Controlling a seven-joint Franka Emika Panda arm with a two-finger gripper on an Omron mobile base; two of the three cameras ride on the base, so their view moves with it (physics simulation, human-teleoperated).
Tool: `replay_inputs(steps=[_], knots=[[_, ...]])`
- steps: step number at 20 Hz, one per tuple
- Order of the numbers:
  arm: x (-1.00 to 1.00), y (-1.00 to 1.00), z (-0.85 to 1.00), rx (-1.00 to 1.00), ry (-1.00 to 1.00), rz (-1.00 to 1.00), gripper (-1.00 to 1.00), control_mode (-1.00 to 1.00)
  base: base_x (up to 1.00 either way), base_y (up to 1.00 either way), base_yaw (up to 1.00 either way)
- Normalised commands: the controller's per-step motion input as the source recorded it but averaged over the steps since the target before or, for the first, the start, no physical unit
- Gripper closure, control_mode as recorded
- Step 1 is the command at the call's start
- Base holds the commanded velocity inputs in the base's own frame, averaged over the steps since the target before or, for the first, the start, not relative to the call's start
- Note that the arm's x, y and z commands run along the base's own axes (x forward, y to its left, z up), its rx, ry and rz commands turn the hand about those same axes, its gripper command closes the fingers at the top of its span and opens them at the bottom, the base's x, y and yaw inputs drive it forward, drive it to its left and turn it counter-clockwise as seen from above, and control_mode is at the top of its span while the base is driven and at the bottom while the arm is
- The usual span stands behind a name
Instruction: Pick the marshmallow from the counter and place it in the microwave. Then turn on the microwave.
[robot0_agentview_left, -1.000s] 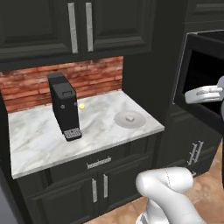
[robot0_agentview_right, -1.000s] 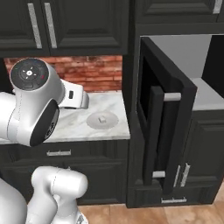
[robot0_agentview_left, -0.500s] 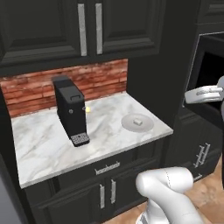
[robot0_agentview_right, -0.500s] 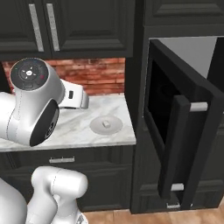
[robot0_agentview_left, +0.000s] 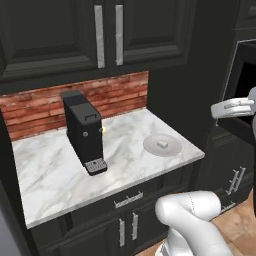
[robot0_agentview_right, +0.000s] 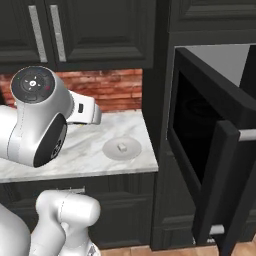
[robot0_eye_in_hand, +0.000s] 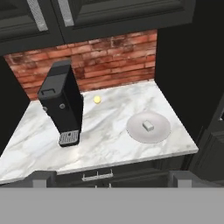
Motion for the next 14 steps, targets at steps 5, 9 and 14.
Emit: replay_inputs(steps=[5, 9, 14], knots=[[0.0, 0.0, 0.0, 0.0, 0.0, 0.0, -1.0, 1.0, 0.28, 0.31, -0.06], [0.0, 0.0, 0.0, 0.0, 0.0, 0.0, -1.0, 1.0, 0.28, 0.29, -0.06], [0.0, 0.0, 0.0, 0.0, 0.0, 0.0, -1.0, 1.0, 0.27, 0.27, -0.06]])
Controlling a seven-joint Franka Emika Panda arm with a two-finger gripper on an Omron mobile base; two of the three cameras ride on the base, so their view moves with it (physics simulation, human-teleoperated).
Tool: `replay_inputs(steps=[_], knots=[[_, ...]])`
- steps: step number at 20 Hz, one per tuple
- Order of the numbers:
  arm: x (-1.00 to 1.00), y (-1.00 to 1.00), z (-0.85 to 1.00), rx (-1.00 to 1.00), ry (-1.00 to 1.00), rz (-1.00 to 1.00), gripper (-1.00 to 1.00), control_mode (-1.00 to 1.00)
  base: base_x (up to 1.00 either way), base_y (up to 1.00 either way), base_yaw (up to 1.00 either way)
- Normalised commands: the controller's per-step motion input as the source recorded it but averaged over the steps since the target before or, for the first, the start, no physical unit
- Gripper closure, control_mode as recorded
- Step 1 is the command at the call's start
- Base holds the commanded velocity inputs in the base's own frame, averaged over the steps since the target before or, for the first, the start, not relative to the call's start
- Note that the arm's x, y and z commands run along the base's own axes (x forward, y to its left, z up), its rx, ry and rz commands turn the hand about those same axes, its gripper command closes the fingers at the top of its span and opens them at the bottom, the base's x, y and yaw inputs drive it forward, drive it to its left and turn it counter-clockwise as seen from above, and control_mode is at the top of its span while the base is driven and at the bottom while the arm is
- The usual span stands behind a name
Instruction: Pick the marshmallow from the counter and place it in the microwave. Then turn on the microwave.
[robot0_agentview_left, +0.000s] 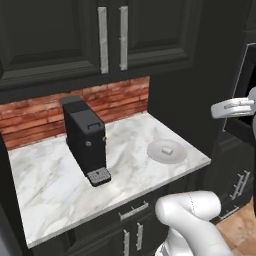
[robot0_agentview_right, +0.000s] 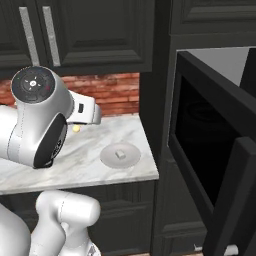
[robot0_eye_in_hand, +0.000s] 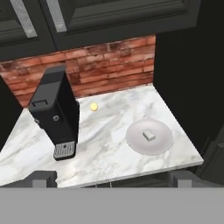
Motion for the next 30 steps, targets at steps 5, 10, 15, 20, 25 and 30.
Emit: replay_inputs(steps=[5, 10, 15, 20, 25, 30], knots=[[0.0, 0.0, 0.0, 0.0, 0.0, 0.0, -1.0, 1.0, 0.28, 0.25, -0.06], [0.19, 0.11, -0.1, 0.0, 0.0, -0.03, -1.0, -1.0, 0.12, 0.09, -0.02], [0.31, 0.11, -0.16, 0.0, 0.0, -0.02, -1.0, -1.0, 0.0, 0.0, 0.0], [0.26, 0.0, -0.14, 0.0, 0.02, 0.0, -1.0, -1.0, 0.0, 0.0, 0.0], [0.1, 0.0, -0.07, 0.0, 0.1, 0.0, -1.0, -1.0, 0.0, 0.0, 0.0], [0.03, 0.0, -0.08, 0.0, 0.07, 0.0, -1.0, -1.0, 0.0, 0.0, 0.0]])
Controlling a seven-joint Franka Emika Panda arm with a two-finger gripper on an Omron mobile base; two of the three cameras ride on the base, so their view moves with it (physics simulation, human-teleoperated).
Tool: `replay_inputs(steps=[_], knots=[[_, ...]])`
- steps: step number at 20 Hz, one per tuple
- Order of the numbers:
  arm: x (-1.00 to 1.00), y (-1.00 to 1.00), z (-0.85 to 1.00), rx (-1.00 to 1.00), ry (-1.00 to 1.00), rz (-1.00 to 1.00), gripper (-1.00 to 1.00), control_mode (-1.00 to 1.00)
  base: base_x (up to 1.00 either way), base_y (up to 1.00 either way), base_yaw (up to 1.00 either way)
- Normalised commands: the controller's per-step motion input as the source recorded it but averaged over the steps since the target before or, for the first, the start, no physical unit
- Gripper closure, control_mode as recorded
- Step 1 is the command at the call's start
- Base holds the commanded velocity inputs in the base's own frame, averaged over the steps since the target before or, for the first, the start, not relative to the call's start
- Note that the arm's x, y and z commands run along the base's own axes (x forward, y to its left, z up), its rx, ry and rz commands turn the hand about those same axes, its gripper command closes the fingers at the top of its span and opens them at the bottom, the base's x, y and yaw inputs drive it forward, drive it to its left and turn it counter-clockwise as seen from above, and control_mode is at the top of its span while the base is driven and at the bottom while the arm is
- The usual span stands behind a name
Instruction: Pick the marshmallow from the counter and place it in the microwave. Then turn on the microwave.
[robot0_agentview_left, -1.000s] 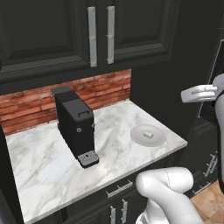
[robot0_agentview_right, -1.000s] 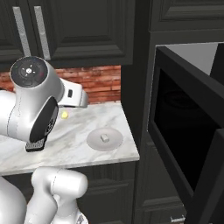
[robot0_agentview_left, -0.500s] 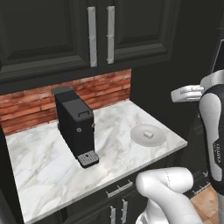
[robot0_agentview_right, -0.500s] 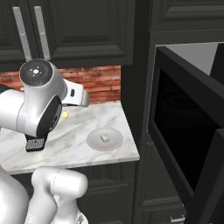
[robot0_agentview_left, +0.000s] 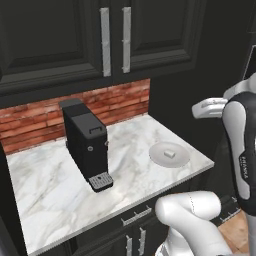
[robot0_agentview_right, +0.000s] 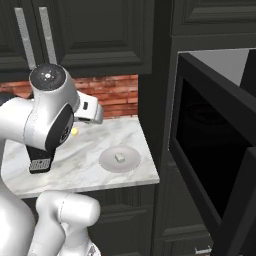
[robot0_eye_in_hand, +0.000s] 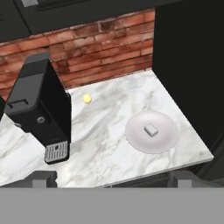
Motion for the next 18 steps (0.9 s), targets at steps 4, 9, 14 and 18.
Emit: replay_inputs(steps=[4, 9, 14, 18], knots=[[0.07, -0.02, -0.14, -0.04, 0.06, 0.0, -1.0, -1.0, 0.0, 0.0, 0.0], [0.11, -0.02, -0.19, -0.09, 0.06, 0.0, -1.0, -1.0, 0.0, 0.0, 0.0], [0.12, -0.03, -0.16, -0.09, 0.05, 0.0, -1.0, -1.0, 0.0, 0.0, 0.0], [0.11, -0.04, -0.14, -0.08, 0.04, 0.0, -1.0, -1.0, 0.0, 0.0, 0.0]])
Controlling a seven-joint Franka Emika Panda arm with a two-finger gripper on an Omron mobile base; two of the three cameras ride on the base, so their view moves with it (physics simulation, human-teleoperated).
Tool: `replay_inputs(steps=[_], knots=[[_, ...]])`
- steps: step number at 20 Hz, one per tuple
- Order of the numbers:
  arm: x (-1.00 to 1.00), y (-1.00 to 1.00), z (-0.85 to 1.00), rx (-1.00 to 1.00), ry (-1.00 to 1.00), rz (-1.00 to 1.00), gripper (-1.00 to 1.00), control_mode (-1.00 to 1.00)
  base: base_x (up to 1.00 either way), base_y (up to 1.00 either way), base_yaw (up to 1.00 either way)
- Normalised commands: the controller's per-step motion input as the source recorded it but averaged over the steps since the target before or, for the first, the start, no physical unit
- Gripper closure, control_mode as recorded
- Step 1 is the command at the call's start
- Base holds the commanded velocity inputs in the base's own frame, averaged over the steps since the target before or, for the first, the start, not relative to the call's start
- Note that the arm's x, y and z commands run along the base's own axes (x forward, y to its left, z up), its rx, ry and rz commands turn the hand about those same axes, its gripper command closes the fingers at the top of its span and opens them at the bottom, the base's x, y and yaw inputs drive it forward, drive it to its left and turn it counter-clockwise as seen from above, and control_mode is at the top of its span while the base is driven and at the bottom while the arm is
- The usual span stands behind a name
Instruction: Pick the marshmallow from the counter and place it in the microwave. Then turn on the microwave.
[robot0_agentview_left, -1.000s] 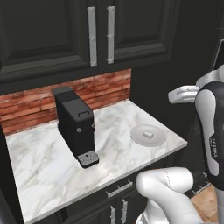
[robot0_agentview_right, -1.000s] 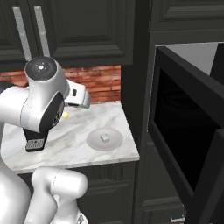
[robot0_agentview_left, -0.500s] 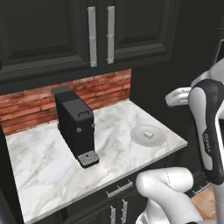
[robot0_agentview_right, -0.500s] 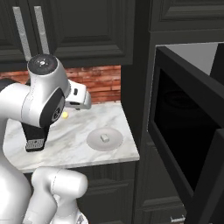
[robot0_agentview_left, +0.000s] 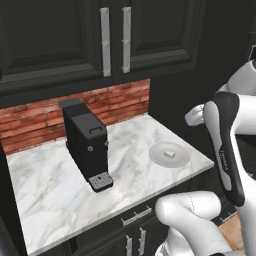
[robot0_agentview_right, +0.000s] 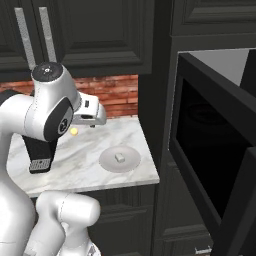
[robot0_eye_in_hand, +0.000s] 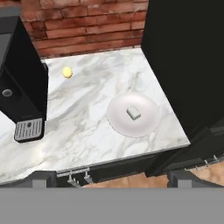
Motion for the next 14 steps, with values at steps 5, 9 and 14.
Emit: replay_inputs(steps=[5, 9, 14], knots=[[0.09, -0.02, -0.13, -0.08, 0.03, 0.0, -1.0, -1.0, 0.0, 0.0, 0.0], [0.11, 0.0, -0.12, -0.09, 0.03, 0.0, -1.0, -1.0, 0.0, 0.0, 0.0], [0.13, 0.0, -0.15, -0.06, 0.01, 0.0, -1.0, -1.0, 0.0, 0.0, 0.0]])
